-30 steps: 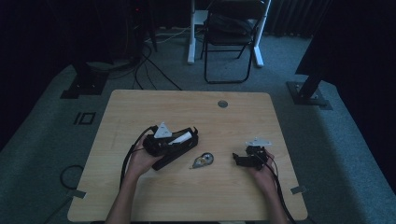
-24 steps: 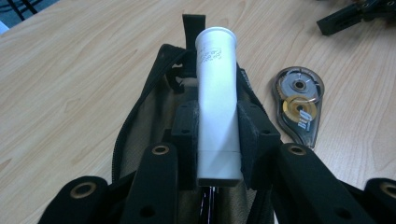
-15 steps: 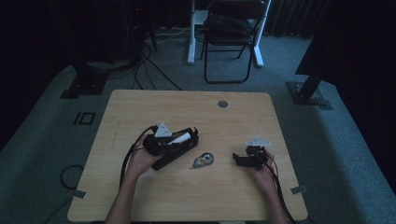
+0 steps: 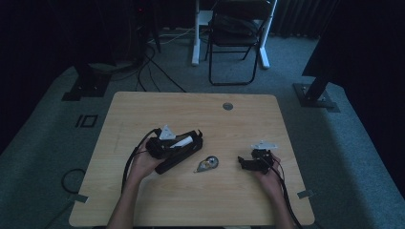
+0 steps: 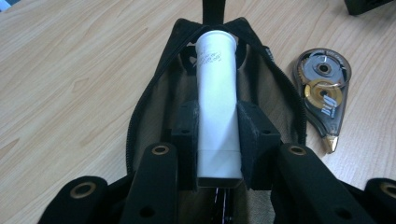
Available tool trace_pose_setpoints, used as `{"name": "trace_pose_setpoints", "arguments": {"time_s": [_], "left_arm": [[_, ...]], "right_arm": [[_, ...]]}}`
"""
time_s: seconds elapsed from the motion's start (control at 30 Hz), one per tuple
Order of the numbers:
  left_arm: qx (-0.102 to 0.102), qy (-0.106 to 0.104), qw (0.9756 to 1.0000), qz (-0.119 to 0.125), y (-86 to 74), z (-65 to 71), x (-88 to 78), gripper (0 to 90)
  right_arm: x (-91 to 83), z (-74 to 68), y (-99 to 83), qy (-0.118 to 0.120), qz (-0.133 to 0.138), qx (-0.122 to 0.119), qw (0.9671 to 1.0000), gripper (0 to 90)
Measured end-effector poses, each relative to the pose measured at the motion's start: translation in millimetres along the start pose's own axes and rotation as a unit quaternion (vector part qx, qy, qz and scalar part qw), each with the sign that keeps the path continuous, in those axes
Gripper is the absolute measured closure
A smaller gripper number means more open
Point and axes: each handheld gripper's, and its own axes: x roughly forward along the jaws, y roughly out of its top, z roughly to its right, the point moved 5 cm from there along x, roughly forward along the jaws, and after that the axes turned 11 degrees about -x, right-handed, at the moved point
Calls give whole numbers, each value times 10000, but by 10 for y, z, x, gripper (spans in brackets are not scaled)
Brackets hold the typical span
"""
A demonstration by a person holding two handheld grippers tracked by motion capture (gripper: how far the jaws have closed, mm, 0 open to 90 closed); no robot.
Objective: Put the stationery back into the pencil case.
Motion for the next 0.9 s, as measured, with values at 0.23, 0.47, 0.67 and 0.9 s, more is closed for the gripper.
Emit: {"name": "trace_pose_setpoints", "arguments": {"time_s": [0.23, 0.47, 0.67, 0.9], "left_arm": [[-32, 31, 10000, -22, -13, -28, -2, 706], [-63, 50, 9999, -129, -74, -37, 51, 705], [-83, 36, 9998, -155, -82, -43, 58, 705], [-107, 26, 9997, -224, -100, -51, 79, 700]], "right_arm": [[0, 0, 0, 0, 0, 0, 10000, 157], [0, 0, 0, 0, -1, 1, 10000, 156], [0, 0, 0, 0, -2, -2, 10000, 157], [0, 1, 0, 1, 1, -3, 10000, 157]]}}
